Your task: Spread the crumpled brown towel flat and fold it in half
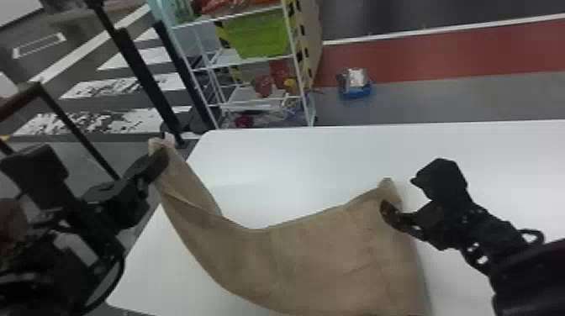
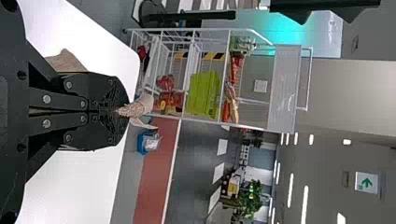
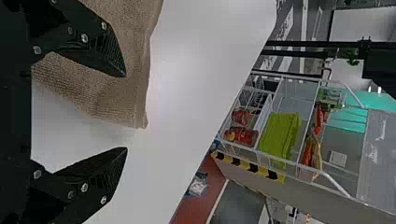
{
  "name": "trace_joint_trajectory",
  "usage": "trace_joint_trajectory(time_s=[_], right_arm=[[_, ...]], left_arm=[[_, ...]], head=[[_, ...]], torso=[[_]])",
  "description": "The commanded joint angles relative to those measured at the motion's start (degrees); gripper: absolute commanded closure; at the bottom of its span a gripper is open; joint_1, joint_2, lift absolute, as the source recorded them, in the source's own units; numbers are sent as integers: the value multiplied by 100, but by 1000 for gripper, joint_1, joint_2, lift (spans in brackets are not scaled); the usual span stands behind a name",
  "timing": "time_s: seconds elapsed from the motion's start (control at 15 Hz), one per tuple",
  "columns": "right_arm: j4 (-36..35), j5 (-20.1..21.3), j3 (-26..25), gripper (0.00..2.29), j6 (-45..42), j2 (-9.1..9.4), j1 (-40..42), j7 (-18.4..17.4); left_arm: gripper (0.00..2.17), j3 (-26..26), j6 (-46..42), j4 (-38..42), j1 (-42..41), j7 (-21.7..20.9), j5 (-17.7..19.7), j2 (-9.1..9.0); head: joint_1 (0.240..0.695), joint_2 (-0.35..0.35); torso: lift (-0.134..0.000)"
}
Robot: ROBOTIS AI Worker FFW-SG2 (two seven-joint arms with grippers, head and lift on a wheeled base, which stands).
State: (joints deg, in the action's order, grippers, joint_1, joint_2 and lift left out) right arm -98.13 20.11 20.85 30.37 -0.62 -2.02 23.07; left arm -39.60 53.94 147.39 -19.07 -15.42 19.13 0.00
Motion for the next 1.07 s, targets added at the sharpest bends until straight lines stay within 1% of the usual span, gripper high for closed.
trace_joint_trajectory(time_s=[0.0, 0.07, 0.2, 0.33, 0.53, 0.6, 0.67, 0.73, 0.8, 0.93, 1.0], right_arm=[[286, -165, -19, 144, 71, 9, -281, 49], [409, -244, -19, 147, 194, 9, -413, 84], [726, -376, -2, 205, 352, 67, -703, 146], [884, -473, -10, 218, 616, 67, -861, 269], [1165, -482, -10, 545, 1020, 67, -1090, 436], [1227, -508, -19, 731, 1073, 67, -1116, 506], [1270, -543, -28, 977, 1108, 67, -1160, 559], [1306, -570, -28, 1332, 1178, 67, -1222, 647], [1323, -587, -28, 1538, 1178, 67, -1222, 673], [1314, -613, -28, 1872, 1143, 67, -1169, 691], [1253, -622, -46, 1956, 1091, 67, -1090, 691]], left_arm=[[1443, -4, -1, -26, 0, -13, -32, -15], [1443, 5, -1, -26, 0, -31, -50, -15], [1443, 5, -1, -26, 0, -31, -59, -15], [1443, 5, -1, -52, 0, -31, -68, -15], [1443, 119, -1, -149, 105, -31, -120, -15], [1443, 119, -1, -149, 105, -40, -129, -15], [1443, 110, -1, -149, 105, -40, -129, -15], [1443, 110, -1, -166, 105, -40, -129, -15], [1447, 110, -1, -184, 105, -40, -129, -15], [1443, 110, -1, -202, 105, -40, -138, -15], [1443, 110, -1, -202, 105, -48, -138, -15]], head=[[695, 350], [695, 350], [695, 350], [695, 350], [695, 350], [695, 350], [695, 350], [695, 350], [695, 350], [695, 350], [695, 350]], torso=[[-124], [-124], [-124], [-124], [-124], [-124], [-124], [-124], [-124], [-124], [-124]])
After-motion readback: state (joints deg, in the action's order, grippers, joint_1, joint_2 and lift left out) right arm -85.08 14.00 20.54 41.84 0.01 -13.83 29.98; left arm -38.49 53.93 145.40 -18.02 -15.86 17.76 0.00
